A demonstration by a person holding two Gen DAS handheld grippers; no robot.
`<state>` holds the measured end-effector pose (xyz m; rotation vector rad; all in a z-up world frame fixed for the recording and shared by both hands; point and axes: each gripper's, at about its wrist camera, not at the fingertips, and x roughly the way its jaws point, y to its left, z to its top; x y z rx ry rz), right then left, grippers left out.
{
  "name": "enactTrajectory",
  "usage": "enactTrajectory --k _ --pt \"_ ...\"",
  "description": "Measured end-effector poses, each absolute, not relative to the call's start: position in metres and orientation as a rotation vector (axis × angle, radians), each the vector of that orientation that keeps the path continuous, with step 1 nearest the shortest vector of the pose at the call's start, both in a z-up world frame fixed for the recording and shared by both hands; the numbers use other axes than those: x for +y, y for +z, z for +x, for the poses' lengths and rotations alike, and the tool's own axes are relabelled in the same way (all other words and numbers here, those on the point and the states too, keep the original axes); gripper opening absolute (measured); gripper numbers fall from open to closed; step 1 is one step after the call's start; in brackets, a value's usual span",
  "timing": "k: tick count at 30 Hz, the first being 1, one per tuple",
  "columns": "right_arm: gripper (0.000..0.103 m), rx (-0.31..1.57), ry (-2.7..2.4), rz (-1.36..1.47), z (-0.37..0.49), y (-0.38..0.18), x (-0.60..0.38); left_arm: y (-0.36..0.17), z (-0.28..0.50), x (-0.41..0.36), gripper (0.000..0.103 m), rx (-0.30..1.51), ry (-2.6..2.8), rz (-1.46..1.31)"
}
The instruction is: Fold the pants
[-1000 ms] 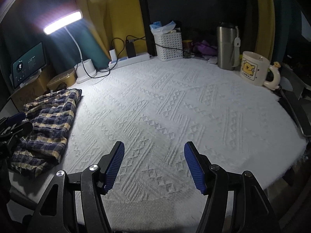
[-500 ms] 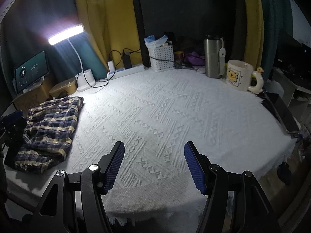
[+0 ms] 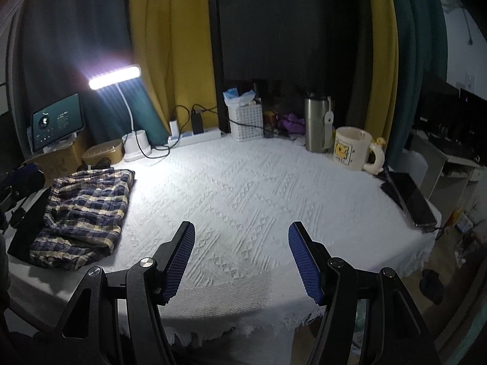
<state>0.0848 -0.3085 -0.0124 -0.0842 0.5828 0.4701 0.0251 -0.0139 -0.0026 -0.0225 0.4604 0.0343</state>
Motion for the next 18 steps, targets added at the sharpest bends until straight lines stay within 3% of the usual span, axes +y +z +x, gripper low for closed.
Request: enactTrajectory --k 8,12,16,18 --pt "0.066 0.527 0.461 -0.098 0.069 0.01 -0.311 0.016 0.007 -0.018 0.085 0.363 0.038 -0.024" --pt "0.066 0.492 0.45 -0.108 0.06 0.023 -0.309 0.023 -0.003 -0.019 0.101 0.331 0.043 -0.016" --pt "0.086 0.435 0.454 -0.114 0.048 0.039 -0.309 0.031 -0.015 -0.015 0.101 0.282 0.065 -0.029" --pt "0.087 0.403 0.449 -0.113 0.041 0.048 -0.31 0.034 -0.02 -0.011 0.101 0.256 0.075 -0.045"
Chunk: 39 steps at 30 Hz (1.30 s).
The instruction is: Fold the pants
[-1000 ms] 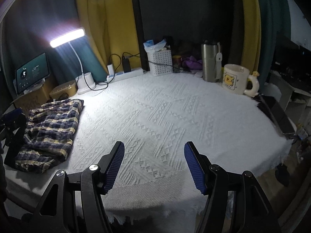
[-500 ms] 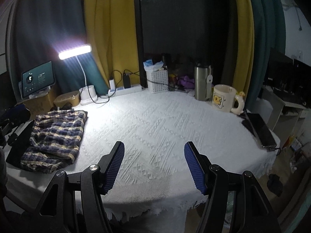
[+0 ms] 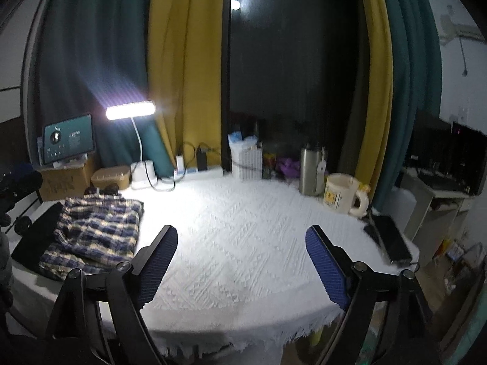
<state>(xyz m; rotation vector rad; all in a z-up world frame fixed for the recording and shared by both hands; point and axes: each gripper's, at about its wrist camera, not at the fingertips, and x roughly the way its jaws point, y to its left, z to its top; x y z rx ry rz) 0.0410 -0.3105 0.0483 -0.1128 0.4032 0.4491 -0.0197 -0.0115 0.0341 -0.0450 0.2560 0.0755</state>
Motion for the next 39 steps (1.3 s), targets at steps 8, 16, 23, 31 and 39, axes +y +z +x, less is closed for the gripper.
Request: enactTrajectory --k 8,16,23,31,39 --pt "0.096 0.32 0.39 -0.109 0.019 0.074 -0.312 0.045 -0.039 -0.003 0.101 0.179 0.136 -0.042" --pt "0.1 0.266 0.367 -0.074 0.007 0.093 -0.314 0.055 -0.056 0.001 0.102 0.091 0.19 -0.047" --pt "0.1 0.267 0.404 -0.099 0.001 0.096 -0.299 0.046 -0.057 0.008 0.102 0.101 0.266 -0.043" --pt "0.1 0.286 0.435 -0.112 0.001 0.092 -0.287 0.04 -0.059 0.017 0.102 0.11 0.303 -0.046" --pt "0.1 0.292 0.427 -0.116 0.004 0.09 -0.286 0.037 -0.058 0.017 0.102 0.126 0.286 -0.05"
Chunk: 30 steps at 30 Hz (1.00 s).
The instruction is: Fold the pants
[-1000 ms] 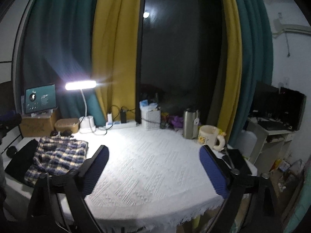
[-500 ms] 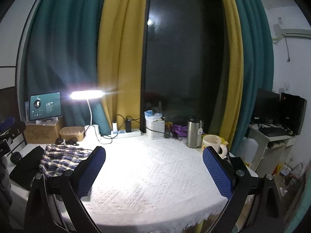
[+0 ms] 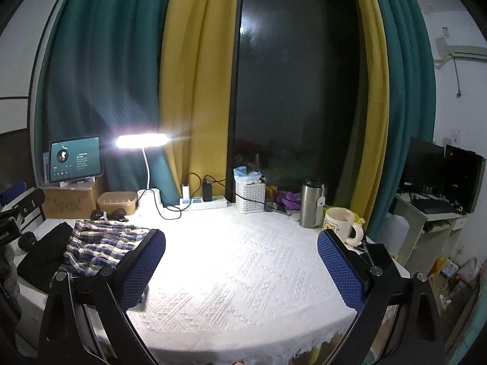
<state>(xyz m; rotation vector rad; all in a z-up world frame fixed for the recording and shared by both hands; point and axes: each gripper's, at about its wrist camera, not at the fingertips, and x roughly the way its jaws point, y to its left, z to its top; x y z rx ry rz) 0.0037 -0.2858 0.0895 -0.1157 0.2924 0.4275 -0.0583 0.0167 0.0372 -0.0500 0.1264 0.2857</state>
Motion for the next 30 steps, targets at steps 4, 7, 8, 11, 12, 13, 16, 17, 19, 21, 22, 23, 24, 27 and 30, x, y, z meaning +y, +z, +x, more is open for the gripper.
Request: enactTrajectory --k 4,7,8,11,12,13,16,17,19,21,22,23,24,27,30 --pt "0.1 0.293 0.424 -0.099 0.0033 0.0894 -0.2875 0.0378 -0.0575 0.0154 0.102 0.129 0.279 -0.047" --pt "0.1 0.294 0.422 -0.102 0.0042 0.089 -0.2887 0.038 -0.0577 0.0141 0.102 0.132 0.269 -0.05" --pt "0.1 0.295 0.423 -0.101 0.0041 0.0889 -0.2885 0.0381 -0.0574 0.014 0.102 0.134 0.262 -0.056" --pt "0.1 0.299 0.427 -0.101 0.0055 0.0883 -0.2885 0.0368 -0.056 0.0141 0.102 0.14 0.255 -0.064" --pt "0.1 0.299 0.427 -0.101 0.0055 0.0882 -0.2884 0.0367 -0.0558 0.0139 0.102 0.142 0.255 -0.064" --pt "0.1 0.299 0.428 -0.102 0.0054 0.0878 -0.2879 0.0368 -0.0559 0.0135 0.102 0.142 0.254 -0.064" --pt "0.1 0.3 0.43 -0.103 0.0054 0.0873 -0.2871 0.036 -0.055 0.0132 0.102 0.143 0.251 -0.063" --pt "0.1 0.298 0.431 -0.104 0.0053 0.0871 -0.2868 0.0359 -0.0548 0.0133 0.102 0.144 0.246 -0.064" --pt "0.1 0.3 0.434 -0.105 0.0058 0.0867 -0.286 0.0346 -0.0533 0.0136 0.102 0.151 0.235 -0.069" --pt "0.1 0.298 0.432 -0.107 0.0062 0.0866 -0.2856 0.0337 -0.0523 0.0136 0.102 0.155 0.232 -0.069" --pt "0.1 0.297 0.43 -0.107 0.0063 0.0864 -0.2852 0.0337 -0.0522 0.0132 0.102 0.155 0.233 -0.068" --pt "0.1 0.298 0.429 -0.107 0.0068 0.0858 -0.2851 0.0338 -0.0523 0.013 0.102 0.154 0.232 -0.068" --pt "0.1 0.3 0.428 -0.105 0.0075 0.0854 -0.2855 0.0339 -0.0525 0.0128 0.102 0.153 0.232 -0.069" --pt "0.1 0.3 0.422 -0.104 0.0085 0.0849 -0.2862 0.0333 -0.0517 0.0133 0.102 0.153 0.234 -0.073" --pt "0.1 0.301 0.421 -0.101 0.0084 0.0843 -0.2867 0.0329 -0.0507 0.014 0.102 0.157 0.235 -0.073"
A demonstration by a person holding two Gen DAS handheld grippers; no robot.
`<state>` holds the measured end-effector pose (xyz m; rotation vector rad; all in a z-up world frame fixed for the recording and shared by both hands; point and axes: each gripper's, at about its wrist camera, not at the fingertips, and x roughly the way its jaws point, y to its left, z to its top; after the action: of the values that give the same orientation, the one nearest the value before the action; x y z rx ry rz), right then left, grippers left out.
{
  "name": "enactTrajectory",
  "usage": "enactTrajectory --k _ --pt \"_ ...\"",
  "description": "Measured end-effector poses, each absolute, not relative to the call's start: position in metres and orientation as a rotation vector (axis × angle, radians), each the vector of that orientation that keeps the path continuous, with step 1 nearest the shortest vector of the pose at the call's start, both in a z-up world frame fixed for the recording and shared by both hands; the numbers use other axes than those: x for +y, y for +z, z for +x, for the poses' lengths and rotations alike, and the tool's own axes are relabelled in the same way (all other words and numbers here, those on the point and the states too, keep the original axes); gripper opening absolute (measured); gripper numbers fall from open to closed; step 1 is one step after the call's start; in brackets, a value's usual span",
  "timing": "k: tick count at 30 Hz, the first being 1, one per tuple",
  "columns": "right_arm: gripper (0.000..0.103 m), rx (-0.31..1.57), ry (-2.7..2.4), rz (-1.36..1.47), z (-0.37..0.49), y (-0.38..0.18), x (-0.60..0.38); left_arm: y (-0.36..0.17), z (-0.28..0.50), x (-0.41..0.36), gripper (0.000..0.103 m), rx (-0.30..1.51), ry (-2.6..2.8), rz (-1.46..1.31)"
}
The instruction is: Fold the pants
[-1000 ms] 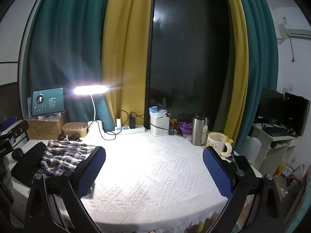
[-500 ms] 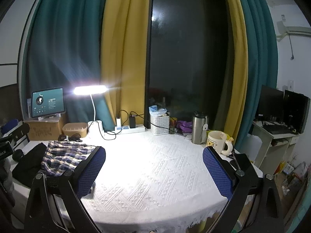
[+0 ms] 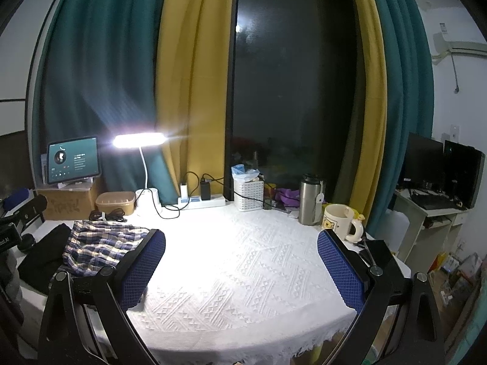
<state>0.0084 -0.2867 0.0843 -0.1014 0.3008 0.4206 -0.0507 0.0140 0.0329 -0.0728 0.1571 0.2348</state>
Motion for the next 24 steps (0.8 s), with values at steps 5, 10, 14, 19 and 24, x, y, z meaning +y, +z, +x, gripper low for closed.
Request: enactTrajectory --k 5,10,14,19,24 --pt "0.1 0.299 0.42 -0.099 0.0078 0.0839 -0.2872 0.033 -0.0502 0.0142 0.102 0.156 0.233 -0.072" --pt "0.1 0.3 0.421 -0.095 0.0072 0.0839 -0.2877 0.0335 -0.05 0.0138 0.102 0.153 0.232 -0.073" --pt "0.1 0.299 0.419 -0.098 0.0067 0.0838 -0.2873 0.0339 -0.0502 0.0144 0.102 0.148 0.229 -0.075" --pt "0.1 0.3 0.418 -0.097 0.0058 0.0837 -0.2865 0.034 -0.0498 0.0142 0.102 0.149 0.227 -0.074" --pt "0.1 0.299 0.418 -0.098 0.0055 0.0834 -0.286 0.034 -0.05 0.0153 0.102 0.149 0.224 -0.074"
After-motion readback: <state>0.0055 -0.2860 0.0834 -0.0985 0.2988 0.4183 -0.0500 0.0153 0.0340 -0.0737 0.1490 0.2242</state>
